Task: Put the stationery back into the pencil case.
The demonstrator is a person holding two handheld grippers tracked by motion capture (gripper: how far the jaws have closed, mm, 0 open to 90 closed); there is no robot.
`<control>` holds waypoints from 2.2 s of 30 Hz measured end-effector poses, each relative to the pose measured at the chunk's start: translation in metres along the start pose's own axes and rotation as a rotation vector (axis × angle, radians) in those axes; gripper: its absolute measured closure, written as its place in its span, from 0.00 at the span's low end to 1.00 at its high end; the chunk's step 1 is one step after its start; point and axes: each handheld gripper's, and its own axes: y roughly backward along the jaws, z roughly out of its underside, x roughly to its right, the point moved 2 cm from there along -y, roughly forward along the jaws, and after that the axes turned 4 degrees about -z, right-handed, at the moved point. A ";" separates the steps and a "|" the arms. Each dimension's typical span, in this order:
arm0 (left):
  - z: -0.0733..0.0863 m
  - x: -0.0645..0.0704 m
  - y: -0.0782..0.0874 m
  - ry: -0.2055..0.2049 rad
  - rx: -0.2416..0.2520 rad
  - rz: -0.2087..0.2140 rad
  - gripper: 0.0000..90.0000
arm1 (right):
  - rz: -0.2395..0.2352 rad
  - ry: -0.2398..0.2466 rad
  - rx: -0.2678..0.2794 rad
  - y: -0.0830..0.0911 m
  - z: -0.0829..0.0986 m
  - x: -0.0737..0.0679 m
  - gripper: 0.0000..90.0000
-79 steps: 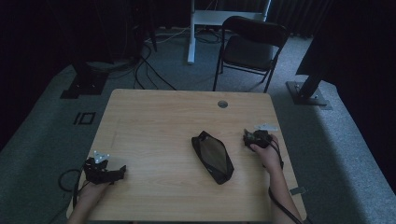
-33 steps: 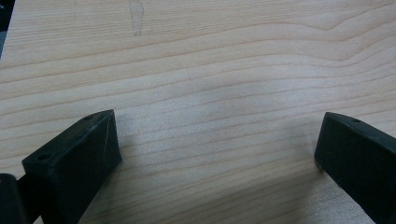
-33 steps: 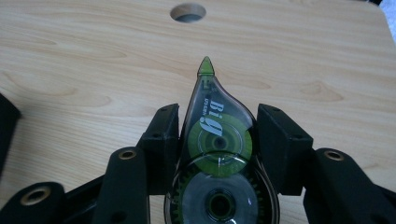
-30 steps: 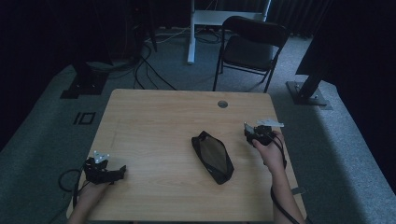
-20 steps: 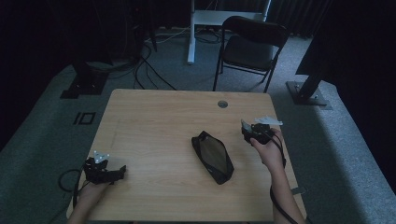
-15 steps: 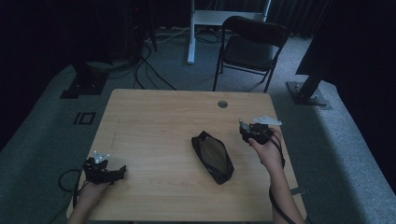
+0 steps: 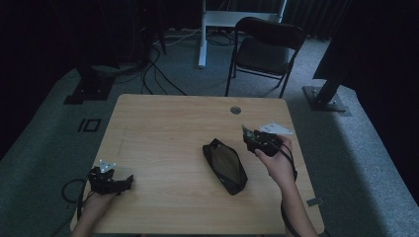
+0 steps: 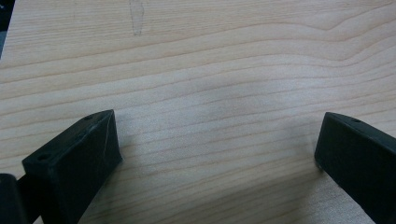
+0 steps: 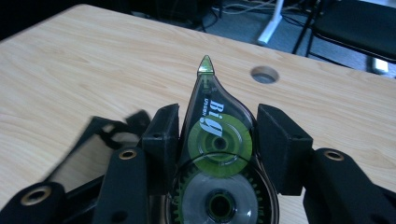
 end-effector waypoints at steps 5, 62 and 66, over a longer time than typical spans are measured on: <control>0.000 0.000 0.000 -0.002 0.000 0.000 0.00 | -0.026 0.019 0.004 0.005 -0.004 -0.016 0.56; 0.000 0.000 0.000 -0.002 -0.002 0.000 0.00 | -0.108 0.030 -0.263 -0.061 0.043 -0.078 0.56; 0.000 0.000 0.000 -0.002 -0.002 0.000 0.00 | -0.102 0.025 -0.287 -0.066 0.044 -0.079 0.56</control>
